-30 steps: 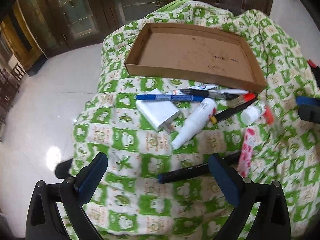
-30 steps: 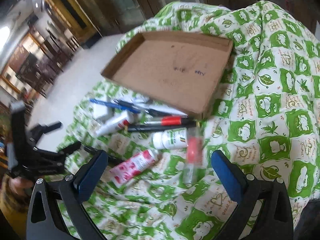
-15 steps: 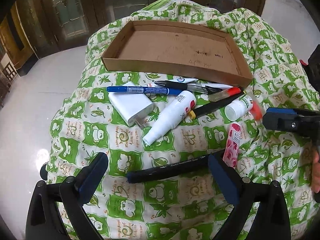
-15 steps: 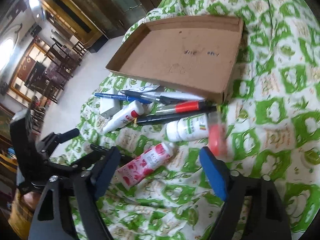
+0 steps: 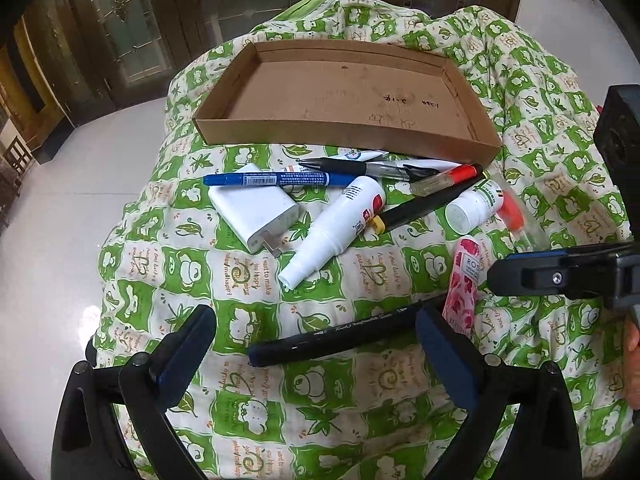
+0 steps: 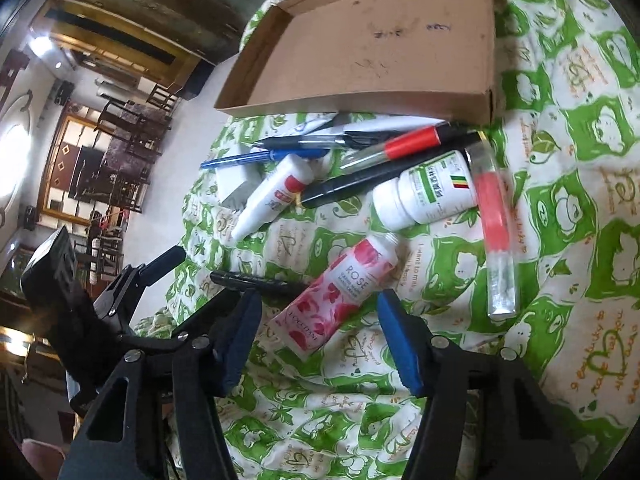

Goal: Organize rigid objects
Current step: 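Move both tools toward the items lying beside the cardboard tray, then grasp the pink rose hand-cream tube with the right tool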

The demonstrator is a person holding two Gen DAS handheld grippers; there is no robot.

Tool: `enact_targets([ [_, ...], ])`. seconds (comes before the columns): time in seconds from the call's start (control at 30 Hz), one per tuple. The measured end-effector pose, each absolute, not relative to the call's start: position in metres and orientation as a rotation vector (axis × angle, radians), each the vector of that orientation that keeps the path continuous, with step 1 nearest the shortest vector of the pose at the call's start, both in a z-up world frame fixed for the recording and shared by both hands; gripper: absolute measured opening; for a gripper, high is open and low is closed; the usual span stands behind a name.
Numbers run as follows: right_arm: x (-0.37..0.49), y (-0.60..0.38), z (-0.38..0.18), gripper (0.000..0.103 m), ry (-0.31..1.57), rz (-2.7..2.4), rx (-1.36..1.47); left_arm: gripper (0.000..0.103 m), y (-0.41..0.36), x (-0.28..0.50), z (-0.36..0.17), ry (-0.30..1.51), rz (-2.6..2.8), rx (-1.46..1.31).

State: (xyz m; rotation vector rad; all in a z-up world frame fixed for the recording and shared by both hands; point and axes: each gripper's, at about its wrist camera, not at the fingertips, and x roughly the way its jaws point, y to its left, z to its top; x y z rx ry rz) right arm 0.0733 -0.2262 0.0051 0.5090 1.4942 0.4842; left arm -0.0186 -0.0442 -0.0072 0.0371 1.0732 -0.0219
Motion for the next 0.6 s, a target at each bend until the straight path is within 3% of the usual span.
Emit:
enact_targets([
  [0.6, 0.0745, -0.2248, -0.0001, 0.061, 1.504, 0.417, 0.491, 0.101, -0.0463, -0.0186, -0.0104, 1.085, -0.030, 0.042],
])
